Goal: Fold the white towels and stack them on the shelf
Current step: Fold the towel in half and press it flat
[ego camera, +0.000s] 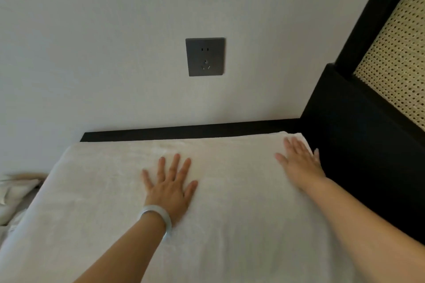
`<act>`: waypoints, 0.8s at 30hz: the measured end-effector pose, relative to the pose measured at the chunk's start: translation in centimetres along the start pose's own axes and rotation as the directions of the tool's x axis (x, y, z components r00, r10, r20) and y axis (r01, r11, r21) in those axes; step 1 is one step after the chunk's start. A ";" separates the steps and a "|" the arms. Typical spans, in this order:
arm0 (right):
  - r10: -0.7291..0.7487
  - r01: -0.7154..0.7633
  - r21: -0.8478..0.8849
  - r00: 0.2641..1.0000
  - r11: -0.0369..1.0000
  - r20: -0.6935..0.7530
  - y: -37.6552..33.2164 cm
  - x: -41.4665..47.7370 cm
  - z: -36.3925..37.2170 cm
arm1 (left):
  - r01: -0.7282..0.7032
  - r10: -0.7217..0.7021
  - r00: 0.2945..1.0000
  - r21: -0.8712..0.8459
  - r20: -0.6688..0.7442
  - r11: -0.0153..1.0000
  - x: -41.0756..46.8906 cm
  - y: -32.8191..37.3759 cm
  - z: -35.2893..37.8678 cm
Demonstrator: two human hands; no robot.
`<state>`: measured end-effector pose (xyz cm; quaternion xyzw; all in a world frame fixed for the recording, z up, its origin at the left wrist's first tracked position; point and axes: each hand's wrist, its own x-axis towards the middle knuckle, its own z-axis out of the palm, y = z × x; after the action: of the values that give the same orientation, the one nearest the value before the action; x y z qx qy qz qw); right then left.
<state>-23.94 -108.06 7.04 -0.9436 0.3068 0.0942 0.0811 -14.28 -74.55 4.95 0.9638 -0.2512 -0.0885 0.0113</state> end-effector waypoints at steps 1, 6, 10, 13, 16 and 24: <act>-0.027 0.026 -0.021 0.999 0.999 -0.041 -0.8 0.2 -0.1 | 0.000 0.000 1.000 0.000 -0.010 1.000 0.0 0.0 0.1; -0.594 0.593 -0.051 0.805 0.804 0.007 -7.8 -2.1 2.4 | 0.006 -0.005 1.000 0.016 -0.009 1.000 0.0 0.0 0.0; -0.200 0.199 -0.043 0.980 0.979 -0.011 -4.7 2.0 0.4 | 0.009 -0.008 1.000 0.014 -0.017 1.000 0.1 0.0 0.1; 0.057 -0.072 -0.123 0.991 0.990 -0.123 -4.0 3.5 -1.7 | 0.007 -0.007 1.000 0.014 -0.017 1.000 0.2 -0.1 0.3; -0.348 0.343 -0.059 0.921 0.938 -0.173 -6.5 -0.1 0.8 | 0.002 -0.001 1.000 0.013 -0.027 1.000 0.4 -0.3 0.7; 0.126 -0.119 0.123 0.991 0.985 -0.053 2.7 -1.9 -0.3 | 0.004 -0.003 0.999 0.026 -0.032 1.000 0.3 -0.2 0.6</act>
<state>-27.02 -109.24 7.53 -0.9188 0.3716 0.0517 0.1223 -14.01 -74.55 4.26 0.9656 -0.2503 -0.0698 0.0024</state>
